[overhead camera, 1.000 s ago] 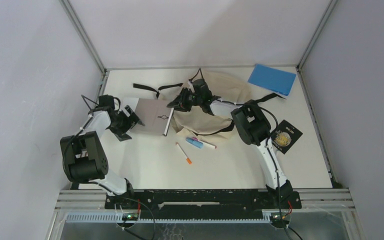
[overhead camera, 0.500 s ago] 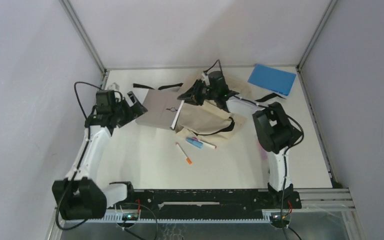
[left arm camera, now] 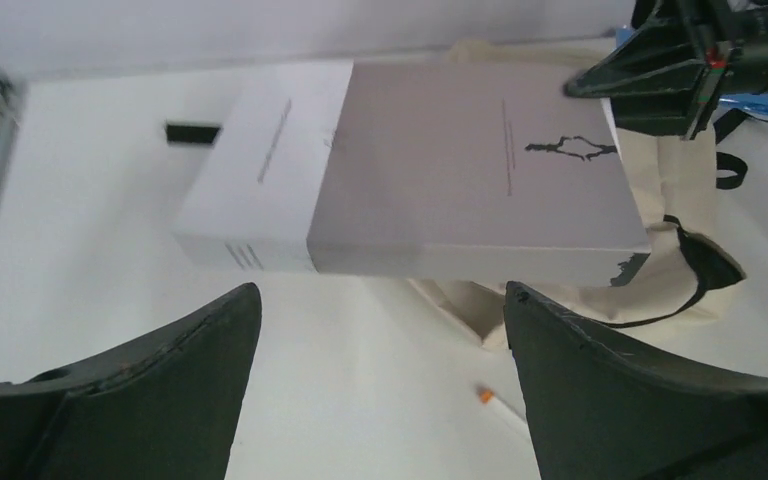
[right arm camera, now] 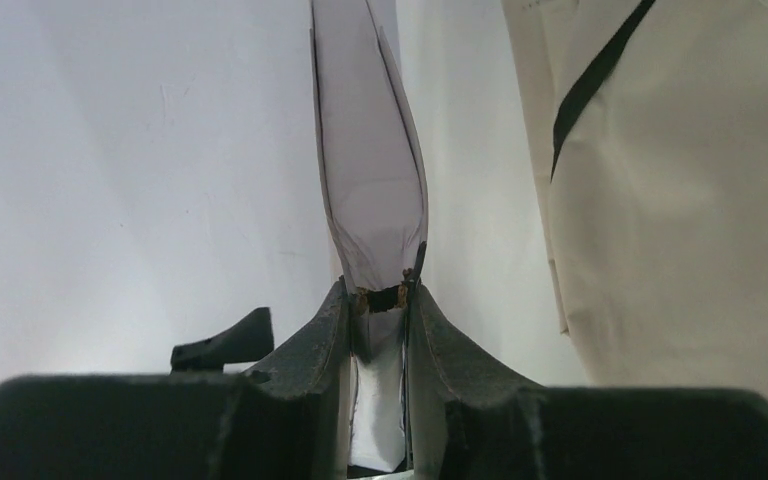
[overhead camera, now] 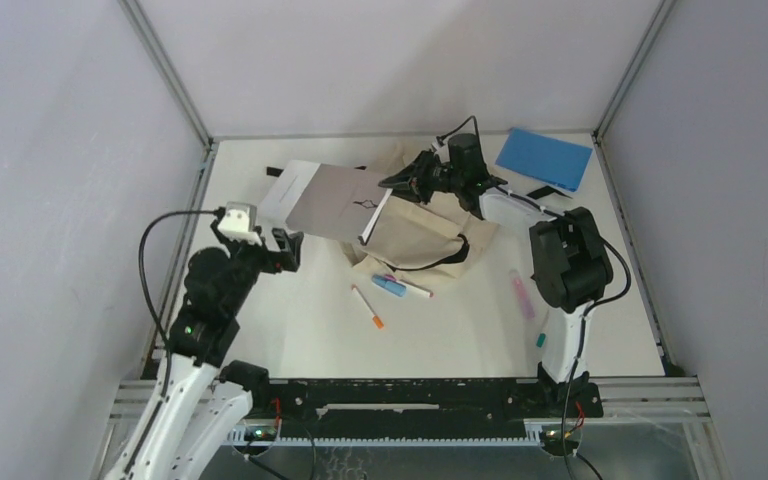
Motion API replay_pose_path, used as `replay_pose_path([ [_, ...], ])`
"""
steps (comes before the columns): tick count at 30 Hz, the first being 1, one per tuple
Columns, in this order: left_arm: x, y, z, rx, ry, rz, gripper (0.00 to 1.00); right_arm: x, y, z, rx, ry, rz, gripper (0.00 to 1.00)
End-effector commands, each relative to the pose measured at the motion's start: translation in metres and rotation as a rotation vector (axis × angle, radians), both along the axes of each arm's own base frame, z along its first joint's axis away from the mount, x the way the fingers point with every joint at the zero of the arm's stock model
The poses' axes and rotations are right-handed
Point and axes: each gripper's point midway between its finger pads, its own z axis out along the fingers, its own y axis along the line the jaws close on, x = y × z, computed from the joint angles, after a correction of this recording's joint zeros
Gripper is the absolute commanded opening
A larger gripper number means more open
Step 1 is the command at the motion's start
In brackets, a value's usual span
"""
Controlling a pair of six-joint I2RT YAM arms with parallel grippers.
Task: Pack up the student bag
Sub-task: Pick up the book from the center of the board.
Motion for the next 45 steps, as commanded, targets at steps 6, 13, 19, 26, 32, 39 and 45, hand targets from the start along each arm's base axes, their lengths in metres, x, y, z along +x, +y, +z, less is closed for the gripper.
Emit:
replay_pose_path([
  [6, -0.016, -0.003, 0.016, 0.615, -0.444, -0.045, 1.00, -0.030, -0.011, 0.069, 0.093, -0.087, 0.063, 0.00],
  [13, -0.020, -0.020, 0.009, 0.883, -0.529, -0.070, 1.00, -0.041, -0.015, 0.073, 0.113, -0.069, 0.084, 0.00],
  [19, -0.009, -0.024, -0.003, 1.064, -0.509, -0.069, 1.00, -0.050, -0.015, 0.075, 0.136, -0.055, 0.109, 0.00],
  [26, 0.005, -0.027, -0.002, 1.085, -0.501, -0.003, 1.00, -0.062, -0.008, 0.079, 0.181, -0.050, 0.161, 0.00],
  [32, 0.017, -0.030, -0.008, 1.090, -0.471, 0.021, 0.96, -0.079, 0.003, 0.084, 0.200, -0.059, 0.220, 0.00],
  [39, 0.025, -0.030, -0.005, 1.116, -0.453, 0.041, 0.59, -0.092, 0.009, 0.080, 0.199, -0.060, 0.259, 0.00],
  [45, 0.024, -0.030, -0.002, 1.085, -0.442, 0.042, 0.22, -0.094, 0.007, 0.078, 0.169, -0.078, 0.255, 0.10],
])
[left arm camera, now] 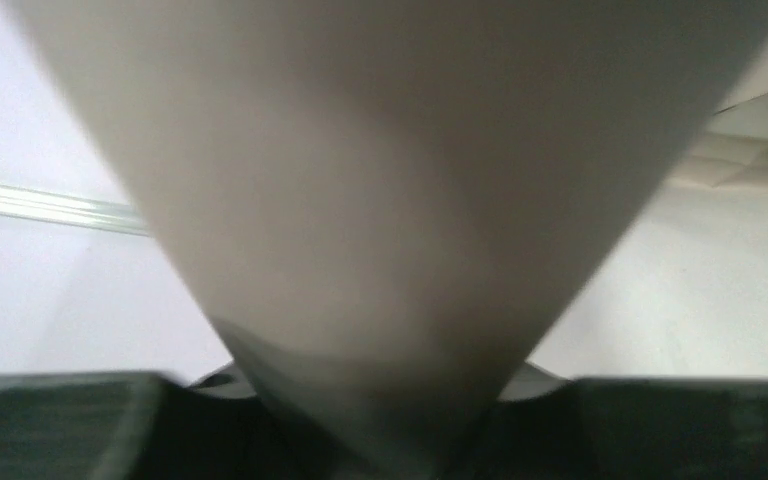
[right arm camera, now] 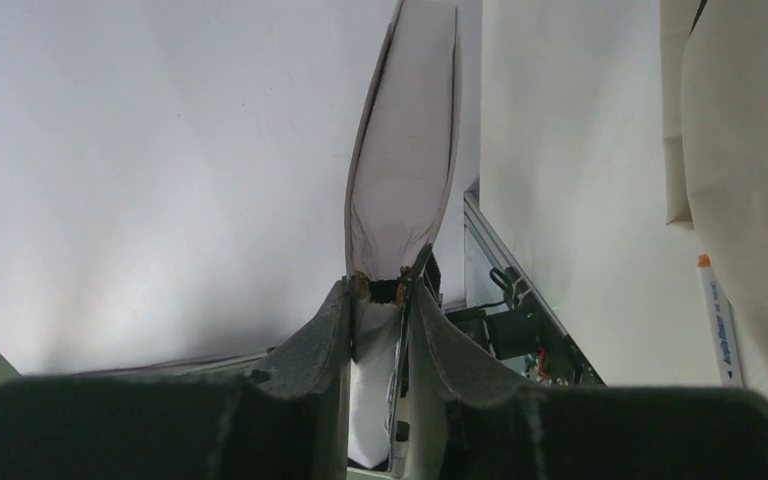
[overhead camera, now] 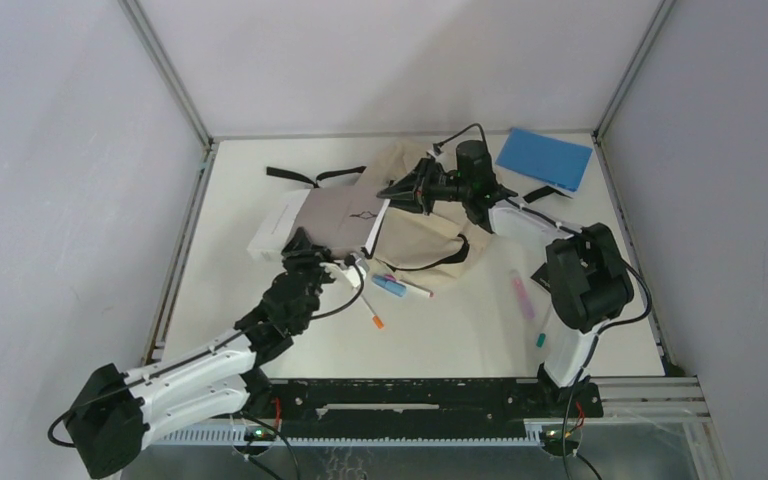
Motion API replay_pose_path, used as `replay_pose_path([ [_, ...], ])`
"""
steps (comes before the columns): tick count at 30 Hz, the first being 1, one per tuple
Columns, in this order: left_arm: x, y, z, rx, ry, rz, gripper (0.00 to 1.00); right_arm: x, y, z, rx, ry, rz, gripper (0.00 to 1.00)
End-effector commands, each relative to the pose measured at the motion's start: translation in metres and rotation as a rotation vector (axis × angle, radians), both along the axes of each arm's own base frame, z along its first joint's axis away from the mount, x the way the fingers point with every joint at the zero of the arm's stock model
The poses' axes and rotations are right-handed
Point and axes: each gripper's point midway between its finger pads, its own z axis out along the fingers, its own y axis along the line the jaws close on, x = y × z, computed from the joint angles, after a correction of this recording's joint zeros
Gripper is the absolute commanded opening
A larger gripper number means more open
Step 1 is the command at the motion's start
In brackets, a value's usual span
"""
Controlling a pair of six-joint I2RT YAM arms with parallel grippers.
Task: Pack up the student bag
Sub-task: Pick up the book from the center of the board.
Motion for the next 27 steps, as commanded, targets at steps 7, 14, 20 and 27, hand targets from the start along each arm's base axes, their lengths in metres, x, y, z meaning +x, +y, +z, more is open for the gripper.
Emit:
replay_pose_path([
  [7, -0.006, 0.006, 0.067, -0.455, -0.003, 0.016, 0.00, -0.006, -0.046, 0.045, -0.080, -0.247, -0.059, 0.99],
  [14, -0.024, -0.001, 0.107, -0.780, 0.184, -0.070, 0.06, -0.005, -0.112, 0.071, -0.223, -0.454, -0.184, 0.99],
  [20, -0.045, -0.029, 0.146, -1.010, 0.467, -0.218, 0.12, -0.034, -0.111, 0.086, -0.165, -0.633, -0.025, 1.00],
  [27, -0.062, -0.072, 0.172, -1.245, 0.928, -0.369, 0.00, -0.067, -0.091, 0.098, -0.121, -0.811, 0.102, 1.00],
])
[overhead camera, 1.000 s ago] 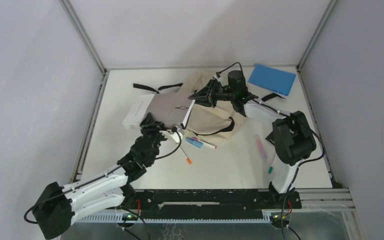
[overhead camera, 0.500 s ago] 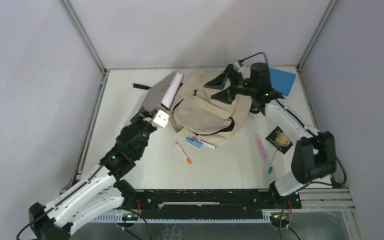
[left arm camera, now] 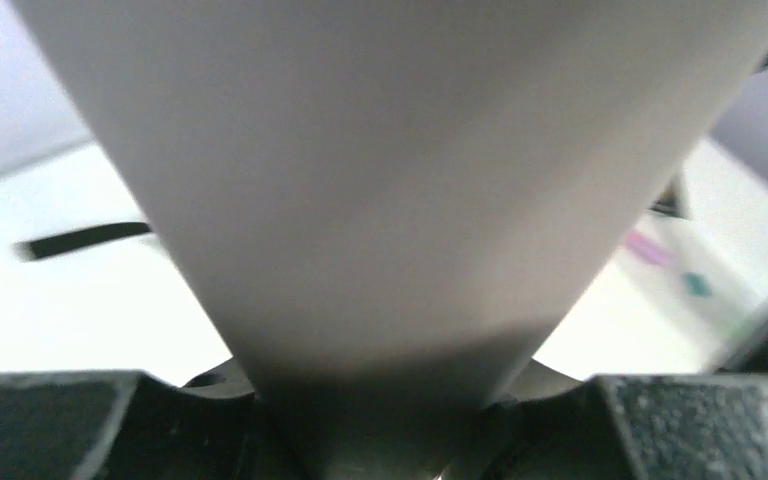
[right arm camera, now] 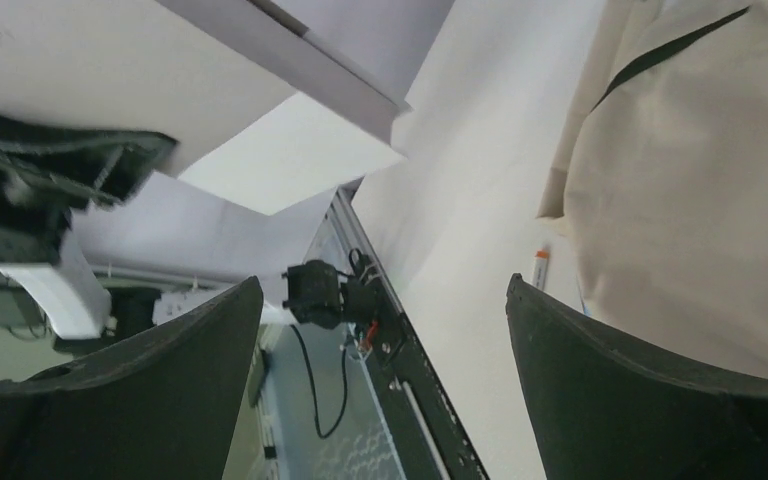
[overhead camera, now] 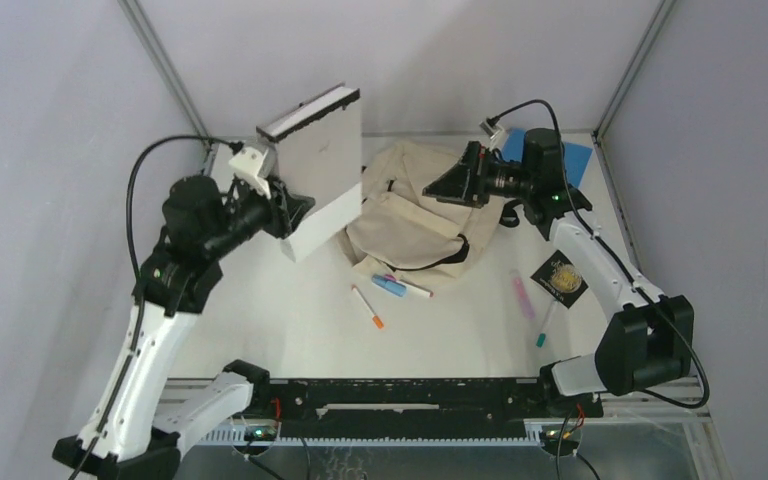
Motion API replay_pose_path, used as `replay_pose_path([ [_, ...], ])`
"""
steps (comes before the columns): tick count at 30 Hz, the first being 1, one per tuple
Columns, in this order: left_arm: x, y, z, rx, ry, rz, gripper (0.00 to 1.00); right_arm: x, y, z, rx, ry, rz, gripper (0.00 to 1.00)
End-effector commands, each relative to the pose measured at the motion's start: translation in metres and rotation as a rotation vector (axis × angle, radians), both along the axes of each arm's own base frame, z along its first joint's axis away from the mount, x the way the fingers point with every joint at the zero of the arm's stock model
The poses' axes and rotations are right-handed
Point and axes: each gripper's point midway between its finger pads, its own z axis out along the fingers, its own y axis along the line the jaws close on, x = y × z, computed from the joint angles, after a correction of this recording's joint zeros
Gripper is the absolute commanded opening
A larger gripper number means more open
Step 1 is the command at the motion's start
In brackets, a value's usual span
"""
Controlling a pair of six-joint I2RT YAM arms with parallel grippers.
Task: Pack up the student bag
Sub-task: Pick up the book from the center of the board.
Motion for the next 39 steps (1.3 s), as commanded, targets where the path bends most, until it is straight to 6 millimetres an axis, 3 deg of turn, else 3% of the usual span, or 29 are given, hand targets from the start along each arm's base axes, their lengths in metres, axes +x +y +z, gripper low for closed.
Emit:
replay_pose_path([
  [1, -0.038, -0.055, 0.017, -0.283, 0.331, -0.359, 0.00, -0.032, 0.013, 0.033, 0.007, -0.251, 0.131, 1.00],
  [4, -0.050, -0.069, 0.021, -0.356, 0.407, -0.507, 0.00, -0.044, 0.017, 0.043, 0.003, -0.329, 0.156, 1.00],
  [14, -0.080, -0.079, 0.031, -0.446, 0.437, -0.726, 0.00, -0.089, 0.039, 0.063, 0.022, -0.537, 0.307, 1.00],
  [23, -0.087, -0.079, 0.028, -0.449, 0.439, -0.777, 0.00, -0.109, 0.053, 0.080, 0.134, -0.538, 0.436, 1.00],
  [30, -0.083, -0.080, 0.024, -0.451, 0.447, -0.765, 0.00, -0.121, 0.072, 0.096, 0.228, -0.505, 0.499, 1.00],
  [32, -0.082, -0.080, 0.024, -0.452, 0.447, -0.763, 0.00, -0.119, 0.075, 0.101, 0.250, -0.482, 0.486, 0.94],
  [36, -0.081, -0.080, 0.027, -0.451, 0.433, -0.755, 0.00, -0.117, 0.078, 0.106, 0.284, -0.425, 0.483, 0.72],
  [37, -0.080, -0.080, 0.027, -0.451, 0.432, -0.747, 0.05, -0.116, 0.079, 0.107, 0.289, -0.404, 0.482, 0.66],
  [39, -0.076, -0.079, 0.028, -0.449, 0.419, -0.729, 0.27, -0.113, 0.080, 0.105, 0.292, -0.375, 0.471, 0.52],
])
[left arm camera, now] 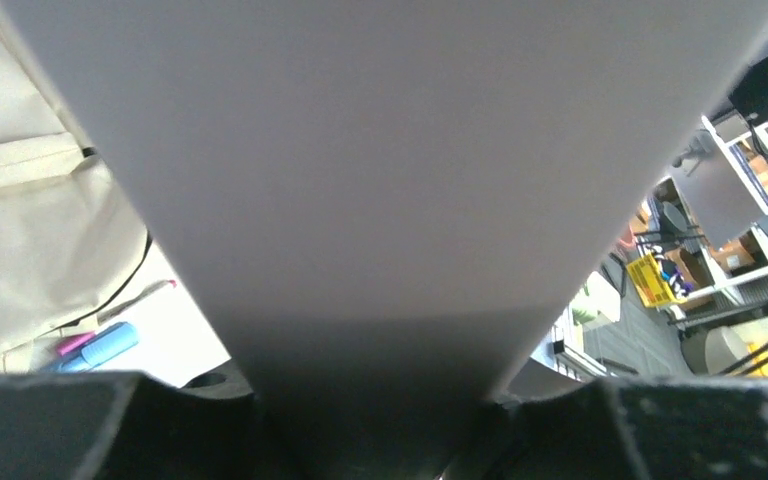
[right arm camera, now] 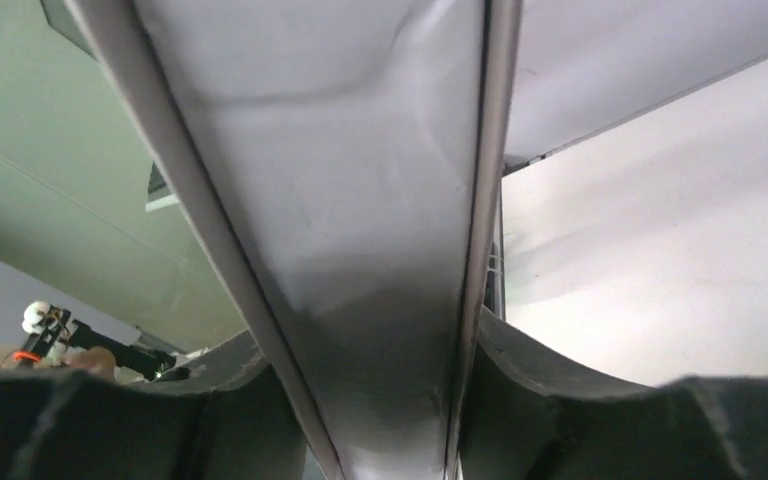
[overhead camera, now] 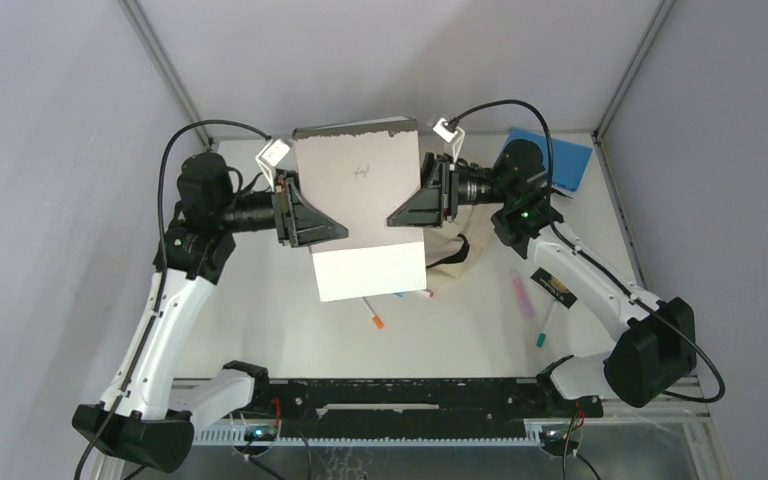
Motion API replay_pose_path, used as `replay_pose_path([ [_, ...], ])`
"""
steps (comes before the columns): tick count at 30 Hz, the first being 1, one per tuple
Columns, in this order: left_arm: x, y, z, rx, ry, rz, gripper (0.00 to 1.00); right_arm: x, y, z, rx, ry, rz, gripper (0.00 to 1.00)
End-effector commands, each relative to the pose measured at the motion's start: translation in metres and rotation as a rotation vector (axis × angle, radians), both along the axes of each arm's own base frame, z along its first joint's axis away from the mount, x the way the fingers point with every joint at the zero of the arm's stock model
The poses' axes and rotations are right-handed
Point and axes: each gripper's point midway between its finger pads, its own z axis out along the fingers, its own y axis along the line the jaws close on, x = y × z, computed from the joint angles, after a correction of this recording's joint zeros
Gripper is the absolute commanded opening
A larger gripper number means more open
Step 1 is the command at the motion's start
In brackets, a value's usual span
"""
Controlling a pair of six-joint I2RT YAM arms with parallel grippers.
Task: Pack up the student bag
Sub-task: Pick up the book from the center of the board.
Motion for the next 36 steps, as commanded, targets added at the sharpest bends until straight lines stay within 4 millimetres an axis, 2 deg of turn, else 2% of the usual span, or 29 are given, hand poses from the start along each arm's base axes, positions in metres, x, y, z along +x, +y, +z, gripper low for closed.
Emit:
replay_pose_path([
  [1, 0.004, 0.002, 0.009, -0.014, -0.054, 0.032, 0.42, 0.004, 0.003, 0.018, 0.049, 0.042, -0.015, 0.48],
  [3, 0.010, 0.005, 0.008, -0.004, -0.060, 0.076, 0.67, 0.013, 0.001, 0.016, 0.042, 0.087, -0.057, 0.39],
  [7, 0.030, 0.021, 0.005, 0.065, -0.086, 0.247, 0.99, 0.054, -0.014, 0.005, 0.004, 0.269, -0.245, 0.24],
  [11, 0.050, 0.047, 0.008, 0.098, -0.108, 0.446, 1.00, 0.092, -0.032, -0.019, -0.048, 0.468, -0.446, 0.22],
  [15, 0.062, 0.072, 0.011, 0.124, -0.142, 0.644, 1.00, 0.110, -0.041, -0.037, -0.075, 0.614, -0.566, 0.24],
  [20, 0.071, 0.100, 0.009, 0.064, -0.080, 0.890, 1.00, 0.135, -0.051, -0.047, 0.054, 0.784, -0.671, 0.23],
  [24, 0.071, 0.093, -0.006, -0.046, 0.102, 0.903, 1.00, 0.149, -0.050, -0.052, 0.123, 0.848, -0.703, 0.24],
  [27, 0.065, 0.079, -0.015, -0.132, 0.229, 0.840, 1.00, 0.152, -0.045, -0.042, 0.200, 0.817, -0.650, 0.26],
  [30, 0.061, 0.063, -0.019, -0.274, 0.321, 0.743, 1.00, 0.153, -0.038, -0.041, 0.226, 0.789, -0.618, 0.27],
  [34, 0.064, 0.058, -0.036, -0.346, 0.393, 0.711, 1.00, 0.149, -0.026, -0.034, 0.264, 0.751, -0.559, 0.27],
  [36, 0.066, 0.056, -0.036, -0.378, 0.379, 0.688, 1.00, 0.145, -0.019, -0.030, 0.284, 0.745, -0.521, 0.28],
])
